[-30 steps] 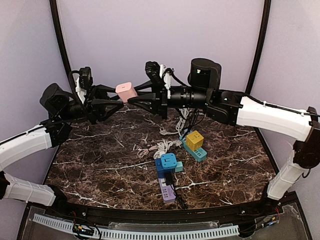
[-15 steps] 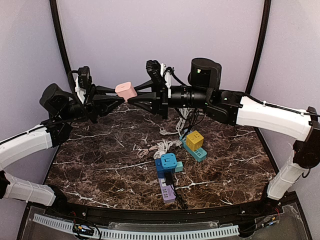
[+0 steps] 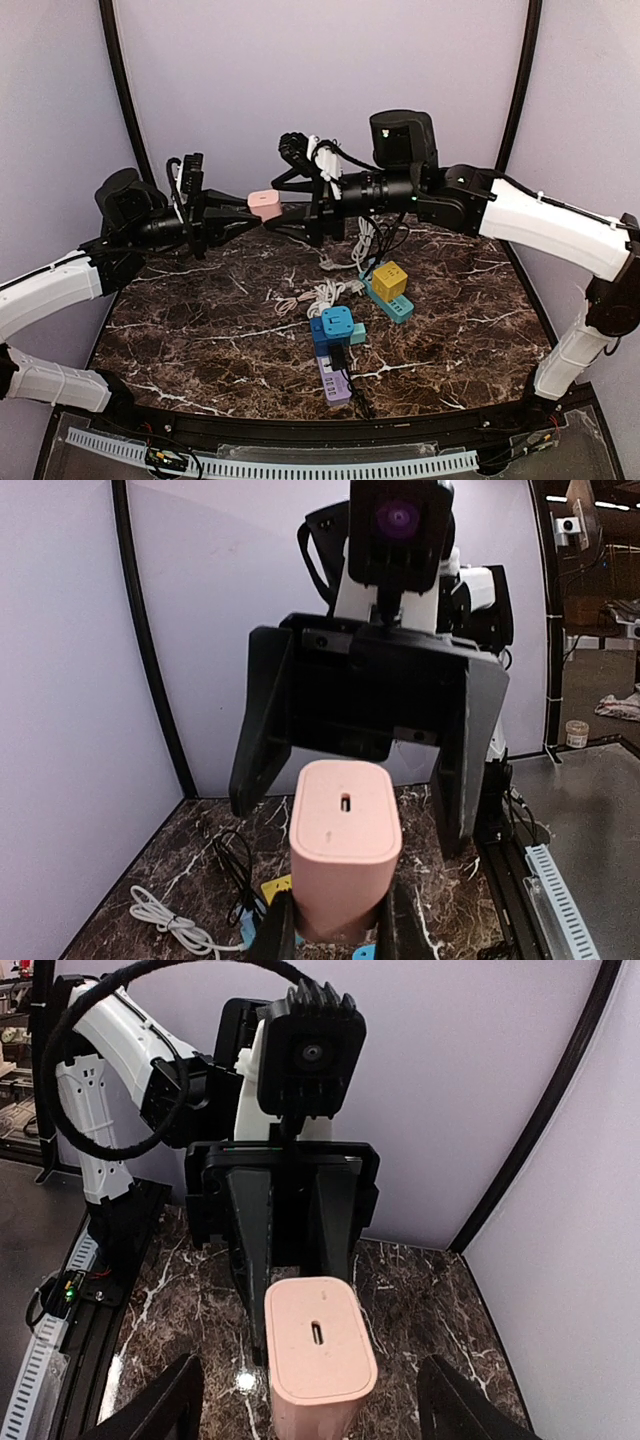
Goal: Insert the plug
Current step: Pick up the plug from the center of the board.
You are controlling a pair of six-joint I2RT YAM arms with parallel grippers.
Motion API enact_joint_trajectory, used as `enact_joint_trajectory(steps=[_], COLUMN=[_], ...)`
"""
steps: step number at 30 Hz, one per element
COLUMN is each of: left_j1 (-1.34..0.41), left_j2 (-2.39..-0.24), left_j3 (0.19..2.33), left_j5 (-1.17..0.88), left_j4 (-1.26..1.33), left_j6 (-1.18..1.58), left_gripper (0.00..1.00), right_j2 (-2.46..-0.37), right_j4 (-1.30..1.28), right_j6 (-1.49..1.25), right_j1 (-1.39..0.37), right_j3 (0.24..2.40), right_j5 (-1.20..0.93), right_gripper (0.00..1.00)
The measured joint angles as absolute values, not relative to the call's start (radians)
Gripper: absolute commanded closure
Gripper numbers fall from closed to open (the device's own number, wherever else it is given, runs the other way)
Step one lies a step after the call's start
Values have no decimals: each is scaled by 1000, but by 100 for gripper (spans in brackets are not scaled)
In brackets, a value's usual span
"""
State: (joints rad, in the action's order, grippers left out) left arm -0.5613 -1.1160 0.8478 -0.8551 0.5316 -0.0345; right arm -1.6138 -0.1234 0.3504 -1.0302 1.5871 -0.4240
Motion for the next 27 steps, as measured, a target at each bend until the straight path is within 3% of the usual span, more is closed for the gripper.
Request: enact_joint_trajectory(steps=[15, 21, 25, 27], left_j1=[-561, -561, -561, -561], left_j2=[-1114, -1114, -1114, -1114], left_j3=[848, 848, 848, 848], left_j5=[-845, -849, -851, -851], left_j4=[264, 242, 229, 229], left_j6=[-305, -326, -349, -360], left_gripper=[100, 99, 99, 100], right_j2=[-1746, -1800, -1805, -1805], right_j4=[-564, -648, -665, -669], right_j6=[516, 558, 554, 554], right_j1=[-1069, -1081, -1084, -1084], right_j3=[1899, 1932, 1935, 1937], right_j5=[-298, -275, -265, -265], right_gripper=[31, 64, 94, 100])
